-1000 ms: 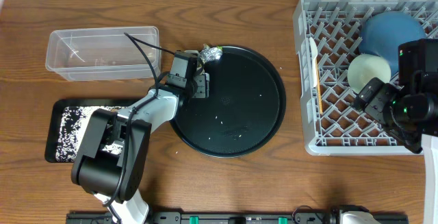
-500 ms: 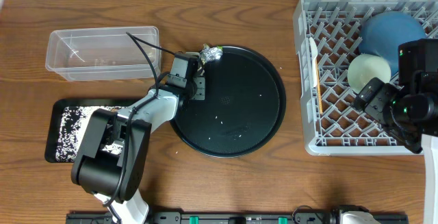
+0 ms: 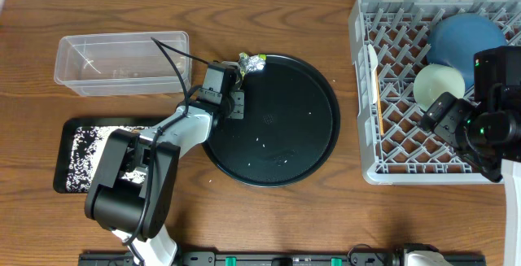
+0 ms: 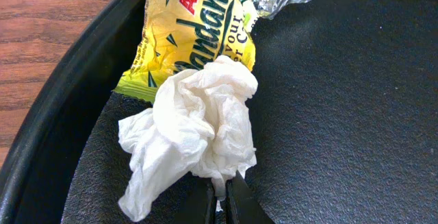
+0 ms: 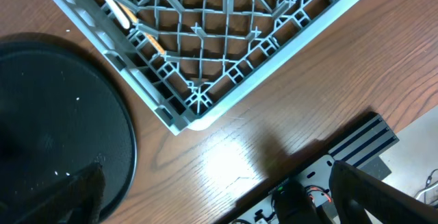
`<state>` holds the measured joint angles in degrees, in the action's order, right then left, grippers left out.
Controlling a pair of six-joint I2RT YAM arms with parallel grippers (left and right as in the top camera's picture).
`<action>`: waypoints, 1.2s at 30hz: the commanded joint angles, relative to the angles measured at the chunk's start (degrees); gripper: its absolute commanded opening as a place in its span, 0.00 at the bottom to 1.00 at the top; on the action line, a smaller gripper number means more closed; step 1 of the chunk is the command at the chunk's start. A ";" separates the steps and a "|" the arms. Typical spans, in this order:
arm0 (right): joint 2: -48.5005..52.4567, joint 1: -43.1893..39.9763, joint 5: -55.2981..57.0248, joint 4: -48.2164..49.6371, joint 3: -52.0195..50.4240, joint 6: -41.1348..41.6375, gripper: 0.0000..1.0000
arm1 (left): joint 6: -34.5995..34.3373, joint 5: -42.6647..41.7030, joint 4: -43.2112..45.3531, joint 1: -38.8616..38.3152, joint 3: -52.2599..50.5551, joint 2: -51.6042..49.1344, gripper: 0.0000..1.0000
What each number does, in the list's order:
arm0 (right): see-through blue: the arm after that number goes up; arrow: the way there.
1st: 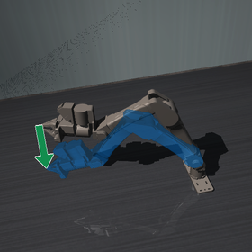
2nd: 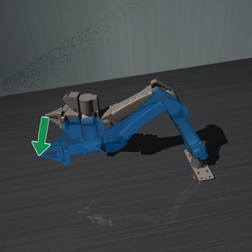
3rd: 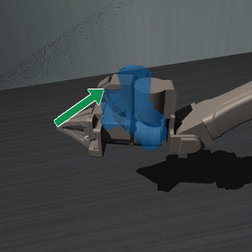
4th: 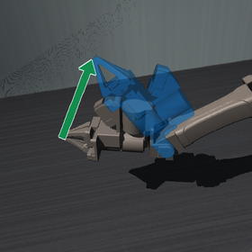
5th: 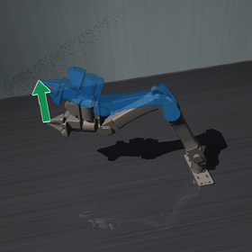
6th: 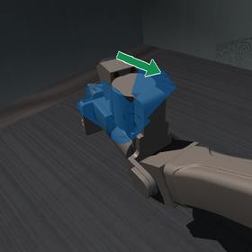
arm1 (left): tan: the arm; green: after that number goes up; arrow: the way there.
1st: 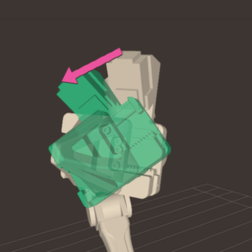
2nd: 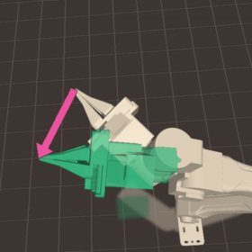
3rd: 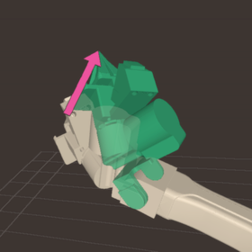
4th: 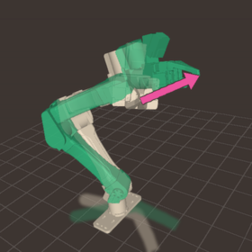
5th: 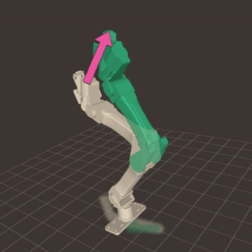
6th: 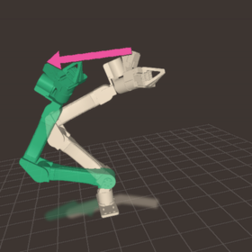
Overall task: Sort waste into correct bins and load items into the dishwasher rack
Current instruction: 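Carry the tissue left and drop it into the clear bin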
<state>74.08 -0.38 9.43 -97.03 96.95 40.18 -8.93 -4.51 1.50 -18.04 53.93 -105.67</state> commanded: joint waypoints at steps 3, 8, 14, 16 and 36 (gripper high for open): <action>-0.15 -0.39 0.17 -0.09 -0.02 0.92 0.99 | 0.59 -1.40 -1.05 -0.04 0.70 3.56 0.06; -0.15 -0.39 0.17 -0.07 -0.02 0.92 0.99 | 0.57 -4.35 -2.40 -0.04 0.70 10.40 0.06; -0.15 -0.39 0.17 -0.09 -0.02 0.92 0.99 | 0.57 -4.26 -4.28 -0.04 0.68 18.86 0.06; -0.15 -0.39 0.17 -0.07 -0.02 0.92 0.99 | 0.57 -3.58 -4.02 -0.04 0.70 21.73 0.06; -0.15 -0.39 0.17 -0.07 -0.02 0.92 0.99 | 6.99 6.34 10.45 22.49 0.79 15.63 0.06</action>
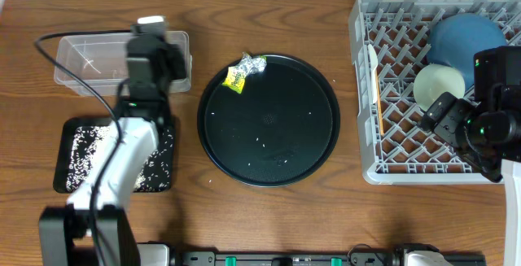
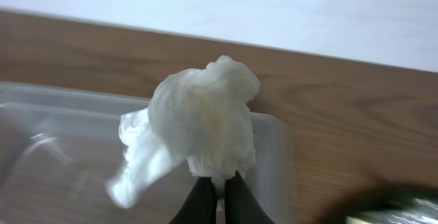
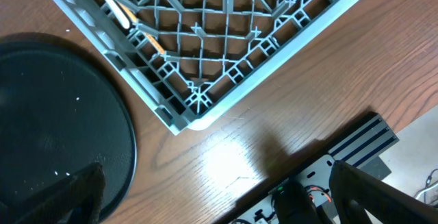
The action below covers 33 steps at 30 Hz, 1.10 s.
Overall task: Sort waste into correct bins and load items into the dishwasher rack
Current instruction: 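Carry the tissue left and drop it into the clear bin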
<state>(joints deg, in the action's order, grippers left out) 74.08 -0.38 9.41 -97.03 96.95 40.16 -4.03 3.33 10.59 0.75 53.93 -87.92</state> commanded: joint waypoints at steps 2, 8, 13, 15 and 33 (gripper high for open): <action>-0.15 -0.39 0.20 -0.09 -0.02 0.94 0.99 | 2.05 -3.23 3.15 6.25 0.81 -3.32 0.09; -0.15 -0.39 0.20 -0.07 -0.02 0.94 0.99 | 0.83 -4.22 5.90 9.64 0.81 -3.82 0.93; -0.15 -0.39 0.20 -0.09 -0.02 0.94 0.99 | -0.20 -4.22 5.86 9.40 0.81 -3.78 0.98; -0.15 -0.39 0.20 -0.09 -0.04 0.94 0.99 | -2.40 -4.24 5.33 9.40 0.81 -3.65 0.98; -0.15 -0.39 0.20 -0.07 -0.02 0.94 0.99 | -4.48 -19.71 1.05 -5.53 0.81 8.68 0.98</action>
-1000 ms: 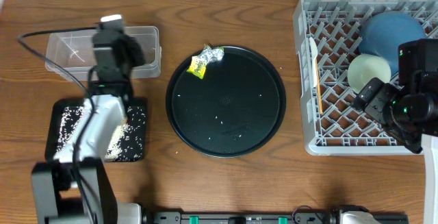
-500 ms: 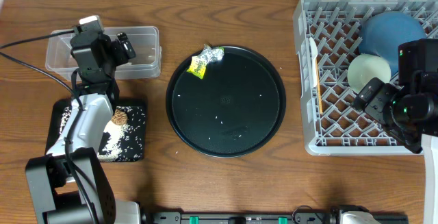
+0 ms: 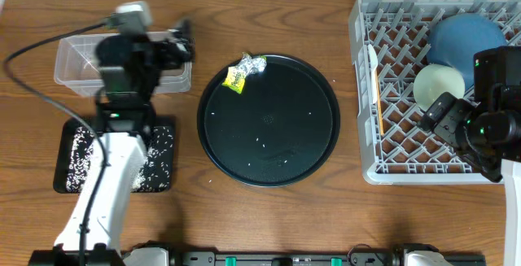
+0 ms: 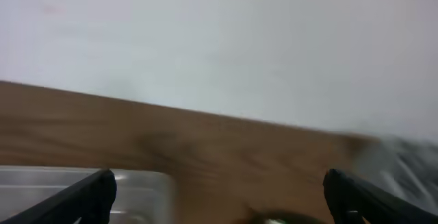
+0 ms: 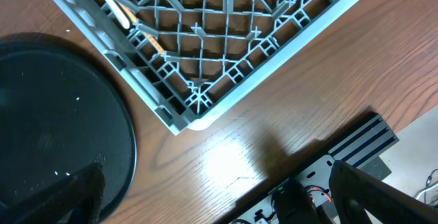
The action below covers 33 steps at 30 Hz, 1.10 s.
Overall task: Sort waste into correct bins and load items into the dishwasher rack
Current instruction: 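Carry the tissue left and drop it into the clear bin, then return the left gripper to the yellow Pandan wrapper on the tray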
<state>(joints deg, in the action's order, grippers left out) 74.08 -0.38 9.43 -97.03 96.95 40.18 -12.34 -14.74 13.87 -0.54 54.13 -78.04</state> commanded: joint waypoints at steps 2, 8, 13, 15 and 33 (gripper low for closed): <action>-0.15 -0.39 0.17 -0.07 -0.02 0.92 0.99 | 7.56 0.74 -4.68 -7.69 0.61 -2.75 0.98; -0.15 -0.39 0.17 -0.07 -0.02 0.92 0.99 | 11.96 8.07 -8.09 -13.66 0.66 -12.59 0.98; -0.15 -0.39 0.17 -0.07 -0.02 0.92 0.99 | 18.91 7.76 -7.80 -17.20 0.66 -17.97 0.98; -0.15 -0.39 0.17 -0.09 -0.02 0.92 0.99 | 20.28 8.04 -7.04 -18.64 0.66 -19.02 0.98; -0.15 -0.39 0.17 -0.07 -0.02 0.92 0.99 | 20.11 23.12 -2.12 -19.89 0.66 -29.46 0.98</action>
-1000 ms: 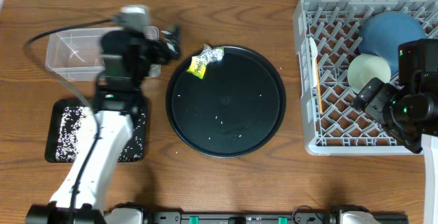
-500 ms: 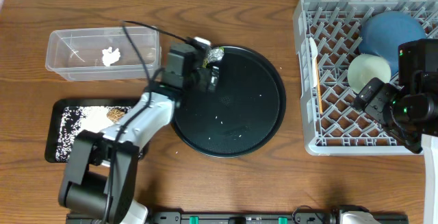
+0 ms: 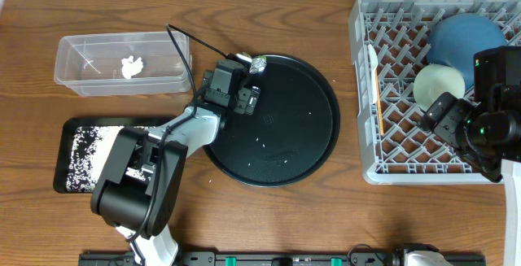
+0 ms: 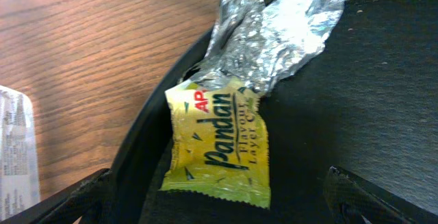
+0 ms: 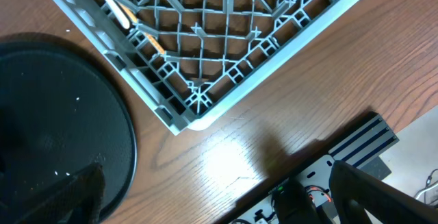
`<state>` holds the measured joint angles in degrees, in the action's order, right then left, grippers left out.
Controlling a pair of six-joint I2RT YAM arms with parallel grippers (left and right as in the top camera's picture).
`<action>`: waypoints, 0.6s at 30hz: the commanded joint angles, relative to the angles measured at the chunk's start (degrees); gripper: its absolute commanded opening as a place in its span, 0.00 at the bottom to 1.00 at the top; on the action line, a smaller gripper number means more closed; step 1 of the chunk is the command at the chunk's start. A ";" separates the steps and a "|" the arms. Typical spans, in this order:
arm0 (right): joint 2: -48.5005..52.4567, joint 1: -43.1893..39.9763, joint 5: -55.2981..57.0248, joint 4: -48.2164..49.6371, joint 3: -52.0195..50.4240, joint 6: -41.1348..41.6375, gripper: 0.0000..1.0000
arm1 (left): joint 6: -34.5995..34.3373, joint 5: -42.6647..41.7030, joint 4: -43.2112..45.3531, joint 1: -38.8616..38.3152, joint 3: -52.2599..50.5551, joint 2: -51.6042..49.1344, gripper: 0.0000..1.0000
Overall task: Sort waste into correct bins and load items into the dishwasher rack
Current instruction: 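Return the left gripper to the yellow Pandan wrapper on the tray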
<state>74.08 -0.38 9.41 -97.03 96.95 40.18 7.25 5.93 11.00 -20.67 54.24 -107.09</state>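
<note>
A yellow Pandan wrapper with crumpled foil lies on the upper left rim of the black plate. My left gripper is open just in front of it, fingers wide to either side with nothing between them. In the overhead view the left gripper covers most of the wrapper; only the foil shows. A white tissue lies in the clear bin. My right gripper hangs open and empty by the near corner of the grey dishwasher rack.
The rack at the right holds a blue bowl, a pale cup and an orange stick. A black tray speckled with white crumbs sits below the clear bin. White crumbs dot the plate.
My left gripper, open and high by the clear bin facing the wall, is now low at the plate's upper left rim, open before the yellow wrapper. The tissue shows in the bin. Right arm unmoved.
My left gripper was shut on the white tissue on the plate beside the wrapper. Then it held the tissue over the clear bin. Then it was open and empty there. Now the tissue lies in the bin and the gripper is back at the wrapper.
</note>
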 commanded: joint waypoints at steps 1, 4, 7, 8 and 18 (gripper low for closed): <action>-0.15 -0.39 0.20 -0.07 -0.02 0.92 0.99 | 0.44 2.45 0.92 0.24 0.55 -0.42 0.98; -0.15 -0.39 0.20 -0.07 -0.02 0.92 0.99 | 0.44 2.34 1.53 0.28 0.55 -0.42 0.98; -0.15 -0.39 0.20 -0.07 -0.02 0.92 0.99 | -0.07 0.39 1.36 0.28 0.52 -0.46 0.98; -0.15 -0.39 0.20 -0.07 -0.02 0.92 0.99 | -0.20 -1.11 1.31 0.28 0.52 -0.55 0.98; -0.15 -0.39 0.20 -0.07 -0.02 0.92 0.99 | -2.60 -2.95 1.14 0.28 0.52 -3.74 0.98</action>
<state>74.08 -0.38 9.41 -97.03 96.95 40.18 6.33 3.46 12.21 -20.67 54.24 -109.54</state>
